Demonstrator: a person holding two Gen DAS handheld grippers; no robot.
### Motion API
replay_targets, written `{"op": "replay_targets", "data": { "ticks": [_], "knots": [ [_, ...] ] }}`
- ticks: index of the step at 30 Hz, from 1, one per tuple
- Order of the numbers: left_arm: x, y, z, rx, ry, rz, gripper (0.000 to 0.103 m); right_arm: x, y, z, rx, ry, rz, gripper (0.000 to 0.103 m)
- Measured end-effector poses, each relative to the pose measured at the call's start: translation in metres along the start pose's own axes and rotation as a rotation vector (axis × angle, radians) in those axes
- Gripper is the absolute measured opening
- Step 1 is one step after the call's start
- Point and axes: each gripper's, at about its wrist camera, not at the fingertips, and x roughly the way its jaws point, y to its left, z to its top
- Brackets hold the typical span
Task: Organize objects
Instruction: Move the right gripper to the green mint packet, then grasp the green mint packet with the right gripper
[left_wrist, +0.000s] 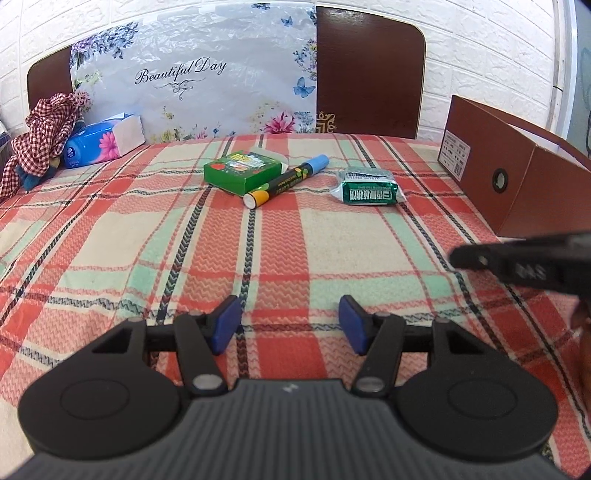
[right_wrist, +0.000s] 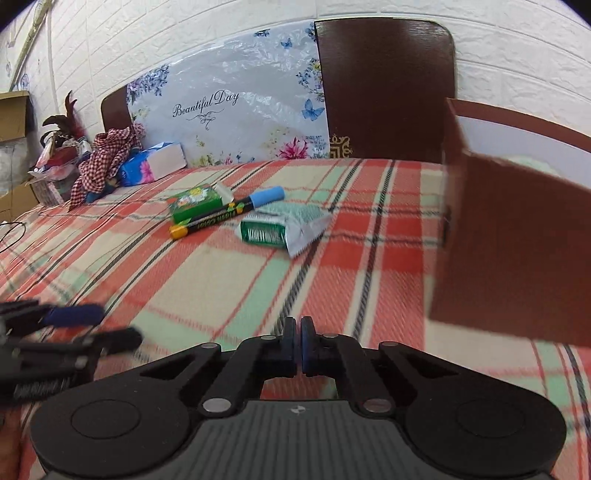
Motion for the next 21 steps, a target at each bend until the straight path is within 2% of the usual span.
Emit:
{"op": "replay_targets", "data": {
  "ticks": [1,3,5,7,9,11,14,18,20,21],
  "knots": [
    [0.0,0.001,0.002,-0.001,0.01,-0.006,0.063,-0.004,-0.001,-0.003,0.004,-0.002,-0.001,0.003],
    [0.002,0.001,0.01,0.005,0.04,-0.024,0.066,-0.006,-0.001,-0.003,0.009,-0.001,0.005,0.01],
    [0.004,0.004,0.022,-0.022,0.065,-0.051,0.064,-0.002,0.002,0.001,0.0,-0.004,0.011,0.026],
    [0.003,0.012,0.041,-0.107,0.056,-0.114,0.064,0.004,0.007,0.006,-0.03,-0.024,0.008,0.035],
    [0.005,0.016,0.066,-0.168,0.037,-0.179,0.064,0.013,0.013,0.013,-0.057,-0.054,0.003,0.037],
    [0.014,0.012,0.093,-0.176,0.035,-0.228,0.064,0.026,0.017,0.021,-0.074,-0.069,-0.011,0.041],
    [0.042,0.002,0.123,-0.18,0.077,-0.288,0.065,0.046,0.021,0.031,-0.079,-0.066,-0.022,0.045],
    [0.086,-0.017,0.139,-0.145,0.132,-0.303,0.066,0.072,0.019,0.041,-0.05,-0.032,-0.011,0.049],
    [0.109,-0.024,0.139,-0.131,0.173,-0.31,0.062,0.08,0.017,0.044,-0.037,-0.034,0.002,0.059],
    [0.119,-0.027,0.136,-0.128,0.197,-0.318,0.046,0.083,0.017,0.046,-0.038,-0.035,0.007,0.06]
  ]
}}
